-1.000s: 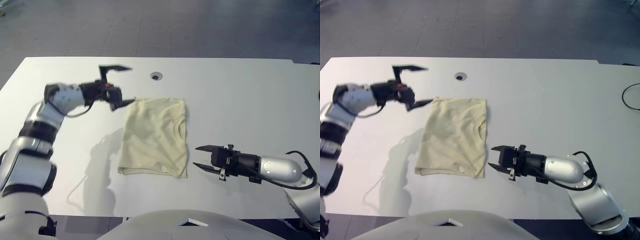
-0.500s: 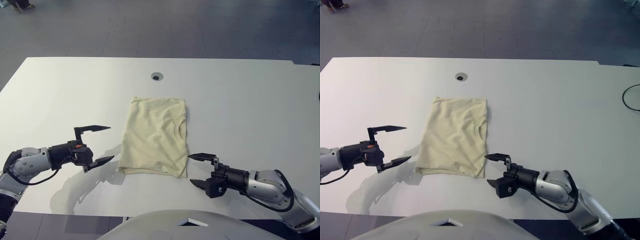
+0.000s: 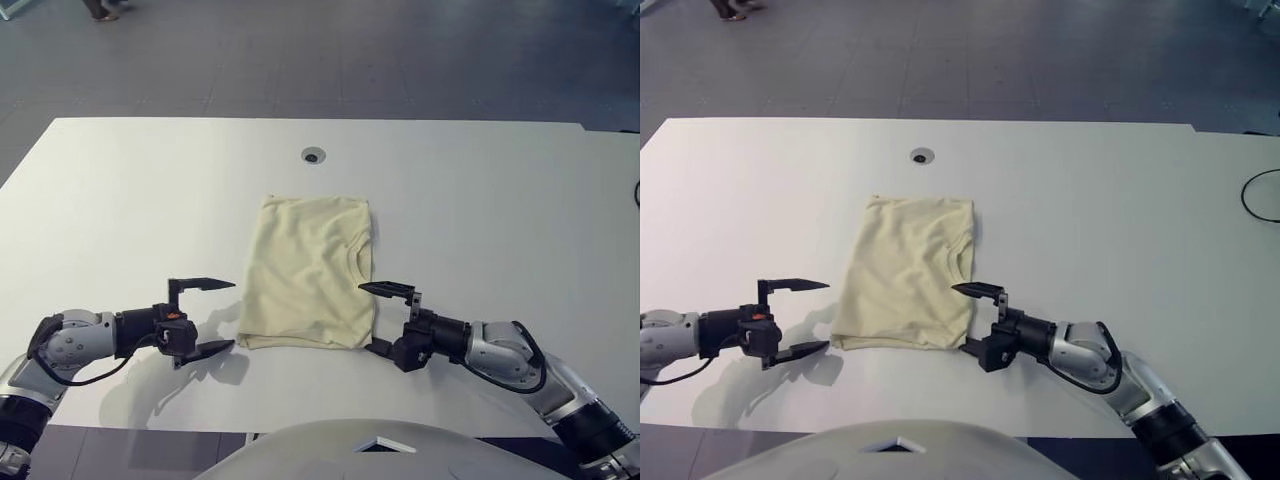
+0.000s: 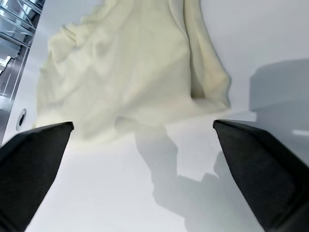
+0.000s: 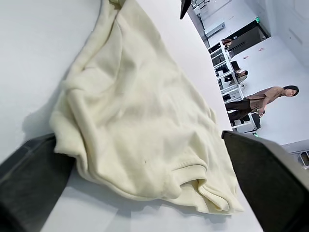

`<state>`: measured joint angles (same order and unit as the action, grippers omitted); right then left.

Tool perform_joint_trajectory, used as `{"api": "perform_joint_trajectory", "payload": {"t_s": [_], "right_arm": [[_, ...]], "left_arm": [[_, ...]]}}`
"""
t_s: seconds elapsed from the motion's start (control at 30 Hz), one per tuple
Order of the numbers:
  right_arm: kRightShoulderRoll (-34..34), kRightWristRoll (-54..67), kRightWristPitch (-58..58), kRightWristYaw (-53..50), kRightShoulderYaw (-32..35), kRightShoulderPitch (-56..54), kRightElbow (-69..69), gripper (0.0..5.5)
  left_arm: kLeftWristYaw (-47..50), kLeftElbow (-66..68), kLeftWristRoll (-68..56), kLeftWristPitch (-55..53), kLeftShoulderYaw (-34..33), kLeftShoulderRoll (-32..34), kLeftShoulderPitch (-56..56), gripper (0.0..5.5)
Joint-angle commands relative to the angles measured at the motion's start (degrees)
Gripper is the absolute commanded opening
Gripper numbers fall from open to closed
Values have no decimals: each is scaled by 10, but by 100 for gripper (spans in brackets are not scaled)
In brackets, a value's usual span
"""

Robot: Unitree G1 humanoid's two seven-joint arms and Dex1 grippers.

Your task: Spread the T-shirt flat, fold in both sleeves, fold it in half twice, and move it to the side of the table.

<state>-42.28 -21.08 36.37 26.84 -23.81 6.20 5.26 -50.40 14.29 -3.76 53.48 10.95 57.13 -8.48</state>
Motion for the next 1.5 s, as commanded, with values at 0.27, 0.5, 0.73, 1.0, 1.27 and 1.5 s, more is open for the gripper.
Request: {"api": "perform_joint_trajectory", "payload": {"t_s": [0.27,0.5,0.73,1.0,1.27,1.5], "right_arm": [[-9,-63,-1,29,-44,-15,-104,332],[-19,-57,19,55,-65,-36,-125,184],[-23,-46,35,93,-86,-54,-133,66],[-65,92,-43,195,-61,-47,-50,0],[-194,338,-304,348,-4,28,149,0],[-279,569,-512,393,123,75,271,0]], "left_arm": [[-15,14,68,0,53,-35,37,408],[-20,22,78,4,76,-37,54,262],[-23,23,76,6,84,-37,61,146],[-73,-42,-4,-67,87,-6,43,16],[-160,-279,-168,-323,57,75,15,13],[-191,-452,-338,-522,-33,155,-41,12]]}}
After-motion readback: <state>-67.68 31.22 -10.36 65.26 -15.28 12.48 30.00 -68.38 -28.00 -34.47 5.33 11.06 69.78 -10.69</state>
